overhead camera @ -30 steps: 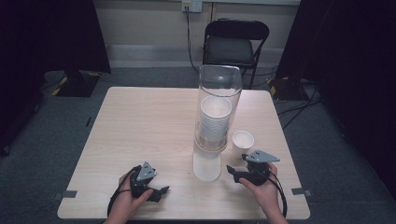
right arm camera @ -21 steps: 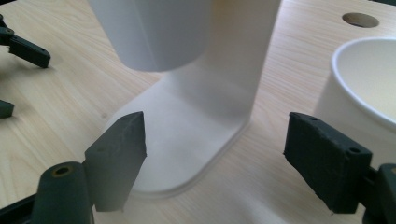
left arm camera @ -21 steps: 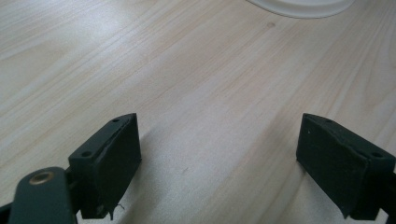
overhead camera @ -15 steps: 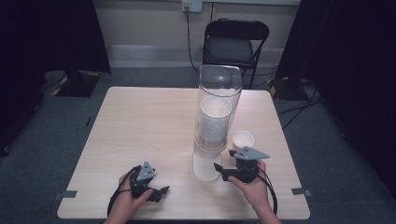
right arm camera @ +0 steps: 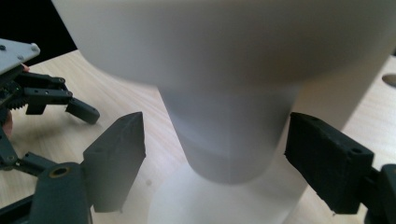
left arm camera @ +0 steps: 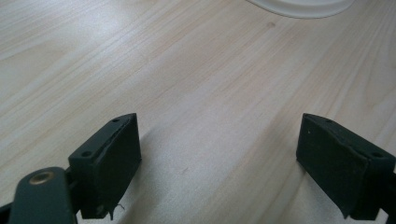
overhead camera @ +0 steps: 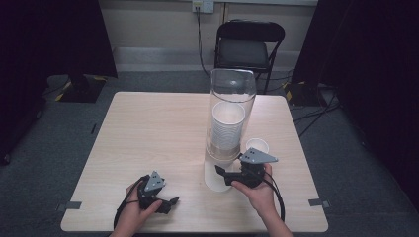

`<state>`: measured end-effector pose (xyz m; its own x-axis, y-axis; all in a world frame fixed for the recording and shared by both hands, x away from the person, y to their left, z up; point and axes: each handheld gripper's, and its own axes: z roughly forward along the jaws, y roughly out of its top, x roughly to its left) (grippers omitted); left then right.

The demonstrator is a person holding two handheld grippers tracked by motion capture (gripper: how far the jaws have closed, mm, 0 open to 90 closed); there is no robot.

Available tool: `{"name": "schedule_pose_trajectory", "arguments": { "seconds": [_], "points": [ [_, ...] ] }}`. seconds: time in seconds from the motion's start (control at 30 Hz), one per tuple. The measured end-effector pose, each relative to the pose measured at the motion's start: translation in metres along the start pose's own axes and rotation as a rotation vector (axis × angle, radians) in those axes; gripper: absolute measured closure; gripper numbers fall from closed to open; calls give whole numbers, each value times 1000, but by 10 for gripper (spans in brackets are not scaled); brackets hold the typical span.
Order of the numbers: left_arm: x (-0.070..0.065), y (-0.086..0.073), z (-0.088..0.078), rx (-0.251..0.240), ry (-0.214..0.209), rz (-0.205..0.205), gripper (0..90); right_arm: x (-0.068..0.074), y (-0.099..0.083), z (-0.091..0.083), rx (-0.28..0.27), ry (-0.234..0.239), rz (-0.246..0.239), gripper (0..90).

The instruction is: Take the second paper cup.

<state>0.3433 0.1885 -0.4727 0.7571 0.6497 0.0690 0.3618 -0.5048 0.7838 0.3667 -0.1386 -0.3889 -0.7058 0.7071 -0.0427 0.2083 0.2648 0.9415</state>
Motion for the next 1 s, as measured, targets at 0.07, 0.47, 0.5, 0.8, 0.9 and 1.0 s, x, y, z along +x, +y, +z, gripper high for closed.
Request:
{"name": "schedule_pose_trajectory", "arguments": {
  "seconds": [0.07, 0.47, 0.5, 0.8, 0.9, 1.0],
  "points": [
    [0, 0, 0, 0, -1, 0, 133, 0, 2, 1, -11, -5, 3, 191],
    [0, 0, 0, -1, 0, -2, 133, -5, 7, 10, -59, -27, -8, 218],
    [0, 0, 0, -1, 0, -2, 133, -5, 7, 10, -59, -27, -8, 218],
    [0, 0, 0, -1, 0, -3, 133, -3, 5, 12, -89, -21, -25, 284],
    [0, 0, 0, -1, 0, -2, 133, -2, 5, 12, -89, -22, -24, 294],
    [0, 0, 0, 0, 0, 0, 133, -4, 3, 12, -93, -10, -26, 306]
  ]
}}
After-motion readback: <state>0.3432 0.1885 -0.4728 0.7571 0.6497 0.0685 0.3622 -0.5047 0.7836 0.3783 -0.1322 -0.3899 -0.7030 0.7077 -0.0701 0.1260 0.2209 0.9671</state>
